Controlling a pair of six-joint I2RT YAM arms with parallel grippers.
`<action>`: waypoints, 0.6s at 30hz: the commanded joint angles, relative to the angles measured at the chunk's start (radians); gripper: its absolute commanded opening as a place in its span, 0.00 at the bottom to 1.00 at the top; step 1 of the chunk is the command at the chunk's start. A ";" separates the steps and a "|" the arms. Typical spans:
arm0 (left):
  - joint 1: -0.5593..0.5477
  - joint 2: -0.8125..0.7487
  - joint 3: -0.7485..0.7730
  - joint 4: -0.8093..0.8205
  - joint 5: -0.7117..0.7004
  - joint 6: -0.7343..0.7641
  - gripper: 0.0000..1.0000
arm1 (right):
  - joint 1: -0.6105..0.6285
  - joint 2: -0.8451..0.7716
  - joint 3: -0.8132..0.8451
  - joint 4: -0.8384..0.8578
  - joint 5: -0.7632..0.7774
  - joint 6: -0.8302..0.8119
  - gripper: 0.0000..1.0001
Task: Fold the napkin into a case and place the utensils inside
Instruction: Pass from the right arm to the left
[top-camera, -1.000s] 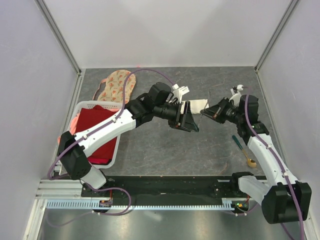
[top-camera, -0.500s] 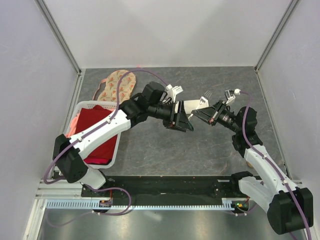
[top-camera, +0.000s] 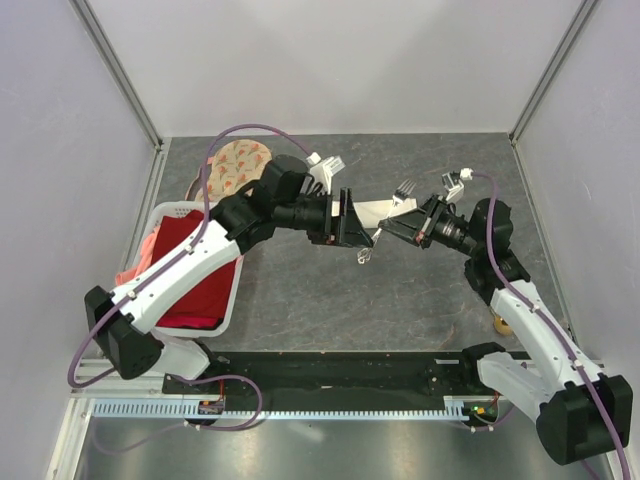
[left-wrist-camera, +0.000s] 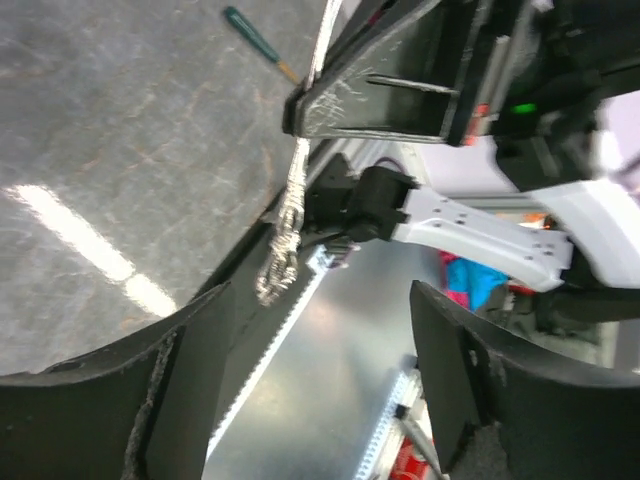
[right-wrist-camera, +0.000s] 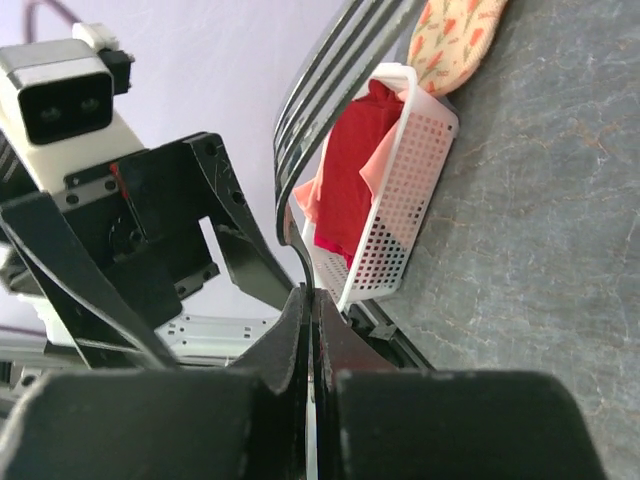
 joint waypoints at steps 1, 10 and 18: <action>-0.108 0.066 0.155 -0.131 -0.256 0.214 0.76 | 0.017 0.034 0.171 -0.286 0.072 -0.059 0.00; -0.297 0.121 0.247 -0.182 -0.694 0.478 0.73 | 0.045 0.140 0.356 -0.796 0.262 0.018 0.00; -0.342 0.220 0.327 -0.248 -0.806 0.555 0.70 | 0.082 0.181 0.452 -0.906 0.314 0.078 0.00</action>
